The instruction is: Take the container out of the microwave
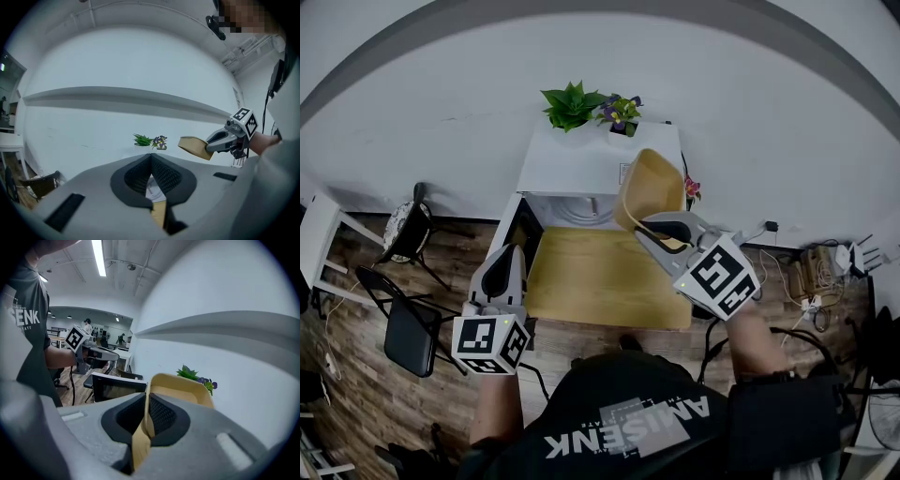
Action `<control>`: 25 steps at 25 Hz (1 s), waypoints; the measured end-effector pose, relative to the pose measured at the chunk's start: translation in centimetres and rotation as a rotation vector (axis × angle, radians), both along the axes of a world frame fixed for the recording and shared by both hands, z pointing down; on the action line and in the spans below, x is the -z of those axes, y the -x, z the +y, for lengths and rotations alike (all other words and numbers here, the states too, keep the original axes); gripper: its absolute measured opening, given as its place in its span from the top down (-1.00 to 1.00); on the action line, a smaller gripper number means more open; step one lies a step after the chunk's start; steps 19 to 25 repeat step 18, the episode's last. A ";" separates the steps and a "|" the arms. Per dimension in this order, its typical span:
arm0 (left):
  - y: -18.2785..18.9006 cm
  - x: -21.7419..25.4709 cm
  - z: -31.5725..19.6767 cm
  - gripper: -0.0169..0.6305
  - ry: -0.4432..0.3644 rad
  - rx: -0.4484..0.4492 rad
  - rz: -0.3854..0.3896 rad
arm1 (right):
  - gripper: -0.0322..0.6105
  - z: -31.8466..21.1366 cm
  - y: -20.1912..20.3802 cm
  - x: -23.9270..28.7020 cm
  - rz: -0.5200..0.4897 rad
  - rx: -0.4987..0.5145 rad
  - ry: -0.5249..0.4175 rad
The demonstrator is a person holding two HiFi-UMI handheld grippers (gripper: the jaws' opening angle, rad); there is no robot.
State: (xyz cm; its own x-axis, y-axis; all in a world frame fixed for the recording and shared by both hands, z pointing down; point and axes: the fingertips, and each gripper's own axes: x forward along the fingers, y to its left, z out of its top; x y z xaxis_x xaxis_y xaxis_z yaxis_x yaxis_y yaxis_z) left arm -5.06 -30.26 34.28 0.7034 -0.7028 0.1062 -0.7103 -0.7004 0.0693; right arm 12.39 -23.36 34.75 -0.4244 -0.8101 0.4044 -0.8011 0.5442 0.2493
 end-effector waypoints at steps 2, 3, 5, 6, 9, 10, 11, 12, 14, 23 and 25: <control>-0.3 -0.2 0.0 0.94 -0.024 0.006 -0.047 | 0.82 0.0 -0.2 0.1 0.000 0.004 -0.001; -0.4 -0.2 0.1 0.94 -0.043 0.014 -0.073 | 0.82 0.0 -0.3 0.1 -0.003 0.007 0.000; -0.2 0.0 0.1 0.94 -0.070 0.032 -0.092 | 0.82 0.0 -0.7 0.2 -0.008 0.010 0.004; -0.1 0.2 0.2 0.94 -0.071 0.037 -0.086 | 0.82 -0.1 -0.8 0.1 -0.007 0.009 0.004; 0.3 0.6 0.1 0.94 -0.072 0.046 -0.079 | 0.82 -0.1 -1.1 0.1 -0.003 0.007 -0.001; 0.3 0.6 0.2 0.94 -0.074 0.049 -0.082 | 0.82 -0.1 -1.2 0.1 -0.002 0.009 -0.003; 0.3 0.5 0.3 0.94 -0.074 0.051 -0.084 | 0.82 -0.1 -1.2 0.2 -0.003 0.012 -0.004; 0.2 0.4 0.3 0.94 -0.073 0.054 -0.088 | 0.82 -0.1 -1.1 0.2 -0.005 0.014 -0.005; 0.2 0.1 0.4 0.94 -0.070 0.062 -0.104 | 0.82 -0.3 -1.1 0.2 -0.014 0.018 -0.006; 0.1 -0.5 0.1 0.94 -0.075 0.090 -0.132 | 0.82 -0.6 -1.1 0.2 -0.019 0.021 -0.008; 0.1 -0.5 0.1 0.94 -0.075 0.090 -0.132 | 0.82 -0.6 -1.1 0.2 -0.019 0.021 -0.008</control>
